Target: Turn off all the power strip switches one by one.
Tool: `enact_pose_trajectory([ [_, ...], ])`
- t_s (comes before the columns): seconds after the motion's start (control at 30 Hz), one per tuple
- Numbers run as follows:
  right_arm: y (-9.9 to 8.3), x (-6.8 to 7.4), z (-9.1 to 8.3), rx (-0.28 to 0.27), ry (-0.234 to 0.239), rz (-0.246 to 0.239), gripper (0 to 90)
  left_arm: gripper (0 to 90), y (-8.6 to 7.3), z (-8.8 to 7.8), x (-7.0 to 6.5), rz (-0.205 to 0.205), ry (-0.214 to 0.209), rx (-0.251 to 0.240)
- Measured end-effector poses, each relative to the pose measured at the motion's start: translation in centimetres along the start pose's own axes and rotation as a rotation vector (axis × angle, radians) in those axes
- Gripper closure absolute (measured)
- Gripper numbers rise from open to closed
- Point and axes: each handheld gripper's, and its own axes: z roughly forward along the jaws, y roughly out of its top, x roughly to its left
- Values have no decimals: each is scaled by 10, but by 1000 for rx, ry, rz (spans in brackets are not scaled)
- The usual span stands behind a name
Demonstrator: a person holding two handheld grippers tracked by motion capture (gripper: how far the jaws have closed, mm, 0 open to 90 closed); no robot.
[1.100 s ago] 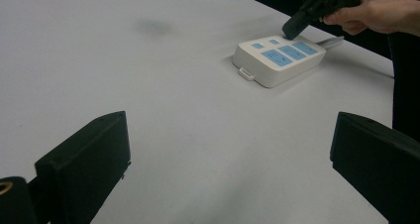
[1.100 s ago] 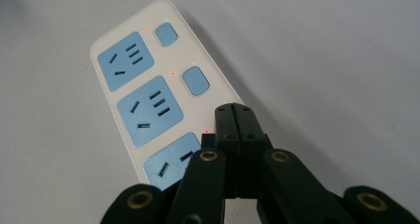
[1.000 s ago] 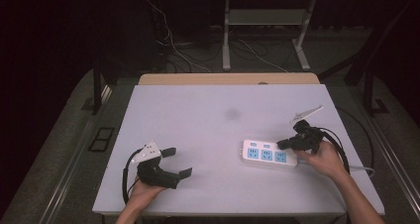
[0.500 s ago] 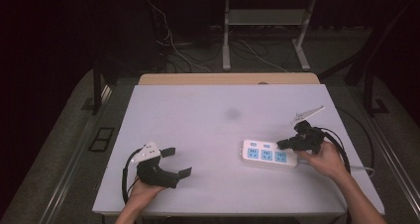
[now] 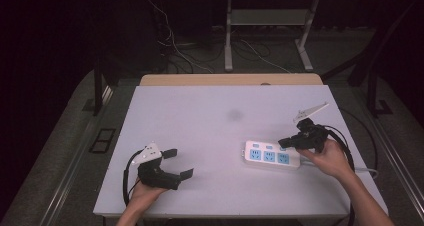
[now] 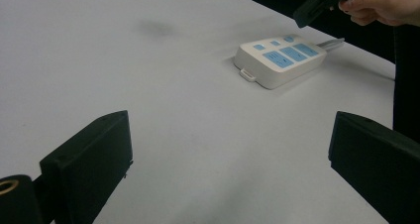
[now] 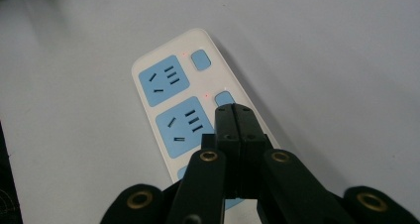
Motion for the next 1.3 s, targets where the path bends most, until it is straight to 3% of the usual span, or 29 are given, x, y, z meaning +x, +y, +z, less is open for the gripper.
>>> enact_pose_trajectory([
  [0.73, 38, 9, -5, 32, -3, -60, 900, 18, 0, 1, 0, -6, 2, 7],
  [1.3, 43, 2, 13, 44, 4, -38, 900, 18, 0, -1, 1, -8, 4, -3],
])
